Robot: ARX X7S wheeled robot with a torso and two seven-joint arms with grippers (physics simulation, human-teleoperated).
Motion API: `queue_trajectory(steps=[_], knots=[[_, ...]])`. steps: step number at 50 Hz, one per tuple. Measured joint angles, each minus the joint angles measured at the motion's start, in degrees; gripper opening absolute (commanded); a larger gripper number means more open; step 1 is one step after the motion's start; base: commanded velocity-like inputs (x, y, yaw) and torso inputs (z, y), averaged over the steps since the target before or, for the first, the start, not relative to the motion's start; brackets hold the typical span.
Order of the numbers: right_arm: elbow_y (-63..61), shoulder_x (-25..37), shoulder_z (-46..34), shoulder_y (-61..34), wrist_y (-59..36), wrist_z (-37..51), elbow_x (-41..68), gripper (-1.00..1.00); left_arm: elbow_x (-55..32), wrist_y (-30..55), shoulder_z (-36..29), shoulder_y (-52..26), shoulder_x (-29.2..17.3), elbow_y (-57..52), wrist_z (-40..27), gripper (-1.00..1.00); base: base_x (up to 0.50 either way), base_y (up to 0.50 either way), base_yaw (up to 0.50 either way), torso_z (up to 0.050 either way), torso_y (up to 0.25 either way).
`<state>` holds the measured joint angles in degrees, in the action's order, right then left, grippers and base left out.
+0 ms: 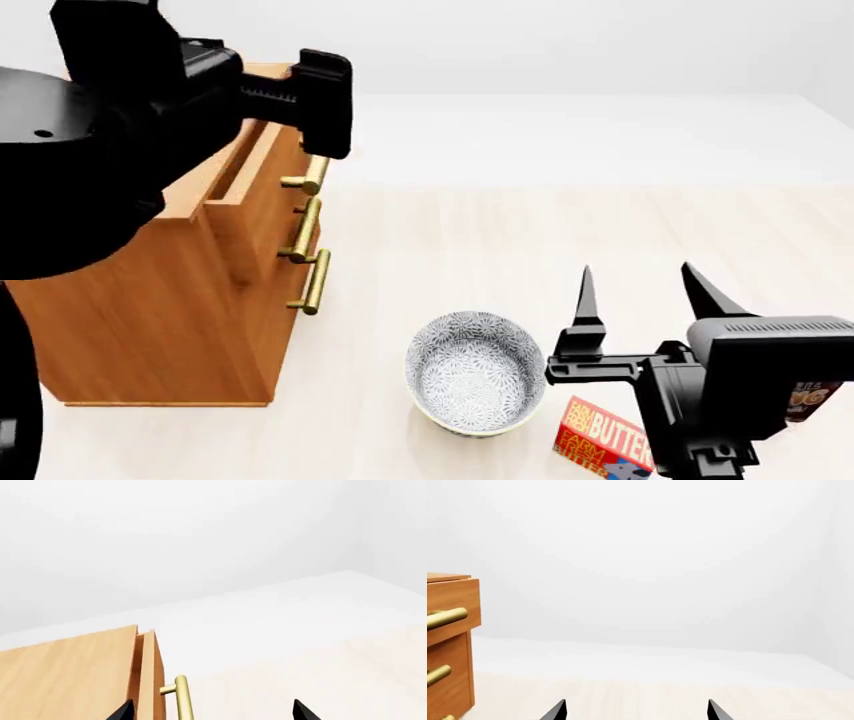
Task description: Put the butter at the back in the top drawer of the cabinet and close it.
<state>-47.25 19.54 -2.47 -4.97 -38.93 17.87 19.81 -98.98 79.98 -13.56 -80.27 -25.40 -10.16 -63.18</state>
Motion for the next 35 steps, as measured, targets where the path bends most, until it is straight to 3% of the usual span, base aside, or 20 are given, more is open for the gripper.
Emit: queue_trajectory(steps=[35], knots=[[-0.2, 0.9, -0.4, 0.0, -0.6, 0.6, 0.9, 1.0, 6.9, 5.0, -16.0, -20.8, 5.6, 33.7, 7.8, 1.0, 0.0, 0.0, 0.0, 0.0, 0.0]])
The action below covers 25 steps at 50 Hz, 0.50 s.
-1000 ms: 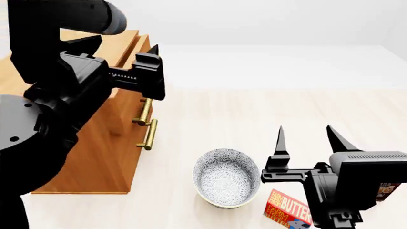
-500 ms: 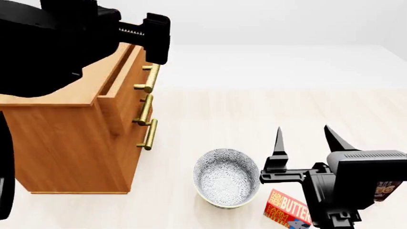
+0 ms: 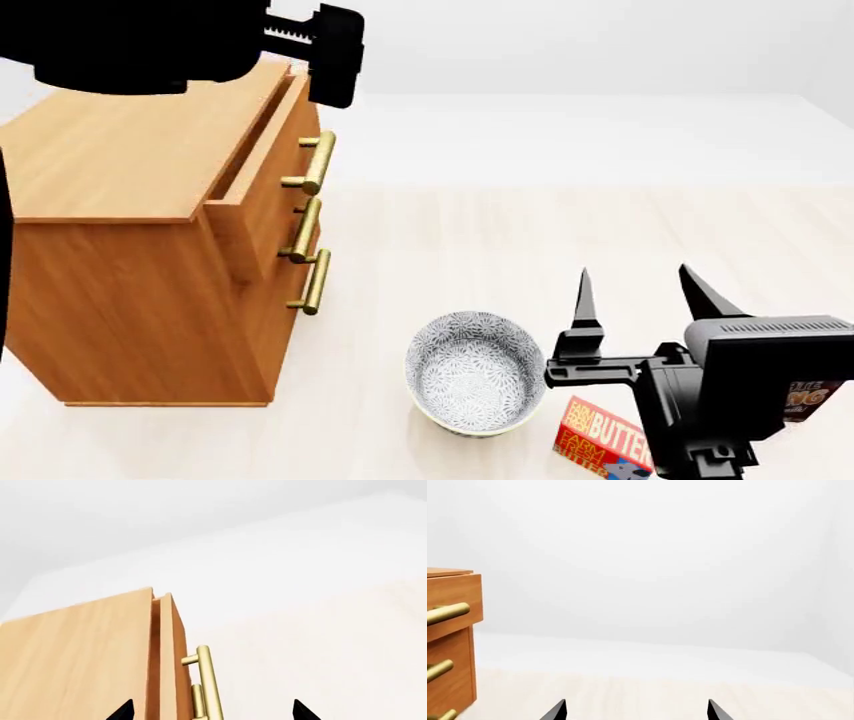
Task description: Put the butter at the back in the top drawer of the cabinet and close it.
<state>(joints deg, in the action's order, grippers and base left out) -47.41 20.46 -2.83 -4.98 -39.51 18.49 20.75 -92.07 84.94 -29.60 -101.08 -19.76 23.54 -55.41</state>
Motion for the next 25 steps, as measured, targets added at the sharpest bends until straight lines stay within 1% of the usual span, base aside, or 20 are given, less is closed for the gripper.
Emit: queue_trajectory(steps=[10, 20, 25], knots=[[-0.2, 0.2, -0.1, 0.2, 0.0, 0.2, 0.2, 1.0, 2.0, 0.5, -3.7, -3.2, 1.4, 6.5, 2.8, 1.0, 0.0, 0.0, 0.0, 0.0, 0.0], [-0.2, 0.4, -0.1, 0.2, 0.0, 0.4, 0.4, 1.0, 2.5, 1.2, -6.6, -4.5, 2.7, 12.1, 4.0, 1.0, 0.0, 0.0, 0.0, 0.0, 0.0], [-0.2, 0.5, -0.2, 0.2, 0.0, 0.5, 0.4, 1.0, 3.2, 1.4, -8.6, -5.2, 3.5, 15.3, 6.0, 1.0, 0.0, 0.0, 0.0, 0.0, 0.0]])
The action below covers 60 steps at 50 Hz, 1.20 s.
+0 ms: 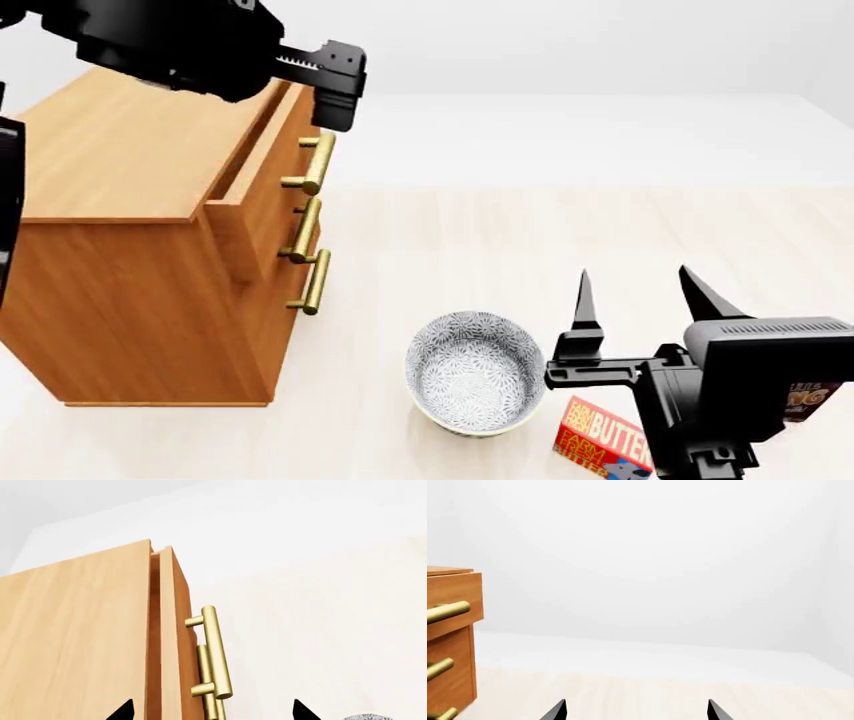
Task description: Put the butter at the back in the top drawer of the cabinet and close it.
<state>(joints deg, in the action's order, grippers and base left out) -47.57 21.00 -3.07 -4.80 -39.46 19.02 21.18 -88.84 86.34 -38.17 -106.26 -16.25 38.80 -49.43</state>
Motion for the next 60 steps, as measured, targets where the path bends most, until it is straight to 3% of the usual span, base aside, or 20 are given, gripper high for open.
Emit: queue_trajectory(steps=[30, 60], knots=[[0.5, 0.6, -0.4, -0.3, 0.3, 0.4, 0.4, 1.0, 8.0, -2.7, -11.6, -4.4, 4.3, 13.5, 16.0, 1.0, 0.0, 0.0, 0.0, 0.0, 0.0], [1.3, 1.2, -0.3, 0.2, 1.5, 0.5, 0.9, 1.0, 14.5, -6.7, -19.4, -5.5, 8.3, 22.5, 27.9, 1.0, 0.0, 0.0, 0.0, 0.0, 0.0]])
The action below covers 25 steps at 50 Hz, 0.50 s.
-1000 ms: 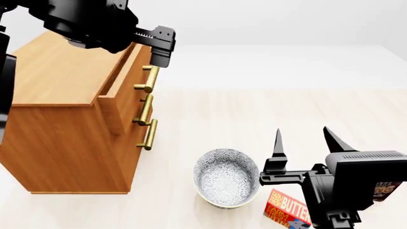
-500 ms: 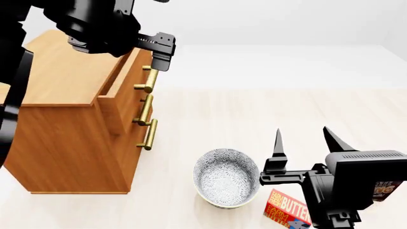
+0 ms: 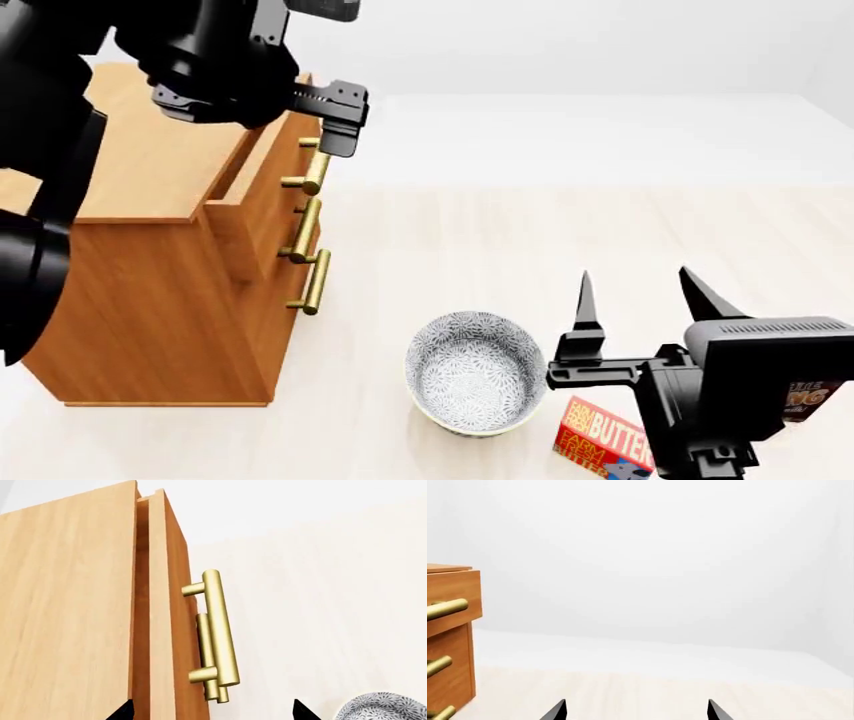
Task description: Put the butter at the back in the top drawer of the cabinet and close it.
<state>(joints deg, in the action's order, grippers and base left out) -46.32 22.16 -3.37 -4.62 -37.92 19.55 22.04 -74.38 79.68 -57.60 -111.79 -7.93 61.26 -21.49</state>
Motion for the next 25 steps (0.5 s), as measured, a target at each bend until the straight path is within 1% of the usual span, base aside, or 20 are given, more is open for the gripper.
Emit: queue_trajectory(steps=[25], knots=[[0.3, 0.4, 0.3, 0.0, 0.3, 0.3, 0.7, 1.0, 4.3, -2.3, -5.0, 0.5, 3.3, 6.4, 7.6, 1.0, 0.0, 0.0, 0.0, 0.0, 0.0]])
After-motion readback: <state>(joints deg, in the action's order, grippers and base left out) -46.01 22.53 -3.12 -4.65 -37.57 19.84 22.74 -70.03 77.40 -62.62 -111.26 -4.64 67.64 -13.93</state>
